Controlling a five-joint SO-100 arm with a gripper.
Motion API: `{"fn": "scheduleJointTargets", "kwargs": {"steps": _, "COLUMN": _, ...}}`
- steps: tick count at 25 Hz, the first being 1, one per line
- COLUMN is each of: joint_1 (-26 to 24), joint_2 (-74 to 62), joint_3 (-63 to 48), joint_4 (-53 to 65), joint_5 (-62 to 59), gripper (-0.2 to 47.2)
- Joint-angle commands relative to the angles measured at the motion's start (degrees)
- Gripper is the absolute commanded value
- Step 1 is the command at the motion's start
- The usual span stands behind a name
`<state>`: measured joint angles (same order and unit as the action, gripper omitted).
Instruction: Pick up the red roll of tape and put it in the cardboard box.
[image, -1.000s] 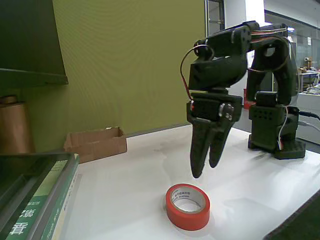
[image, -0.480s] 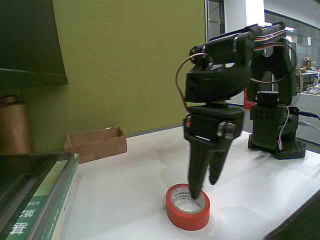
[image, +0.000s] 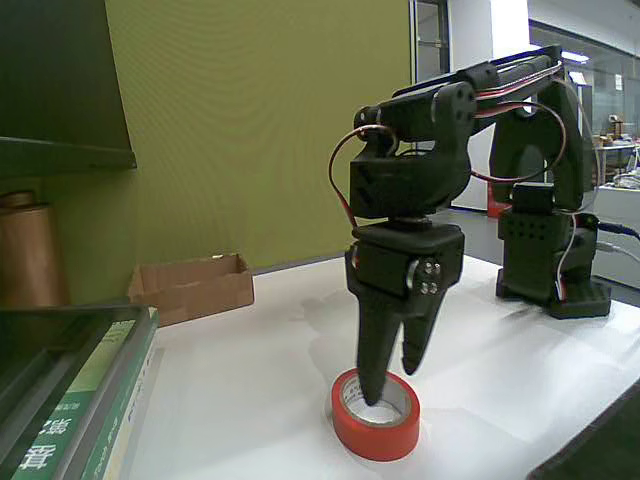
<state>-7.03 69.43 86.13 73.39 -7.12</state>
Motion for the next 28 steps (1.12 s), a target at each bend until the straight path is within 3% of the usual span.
{"fn": "scheduleJointTargets", "kwargs": {"steps": 1, "joint_1": 1.0, "joint_2": 0.6, "joint_3": -1.1, "joint_4": 1.8, "joint_5": -0.8, "gripper": 26.3}}
{"fn": "scheduleJointTargets", "kwargs": {"steps": 23, "joint_1": 1.4, "joint_2": -3.3, "joint_3": 1.3, "joint_4": 3.3, "joint_5": -2.0, "gripper": 25.1}}
{"fn": "scheduleJointTargets", "kwargs": {"steps": 28, "joint_1": 1.0, "joint_2": -3.9, "joint_3": 1.1, "joint_4": 3.3, "joint_5": -1.2, "gripper": 22.1}}
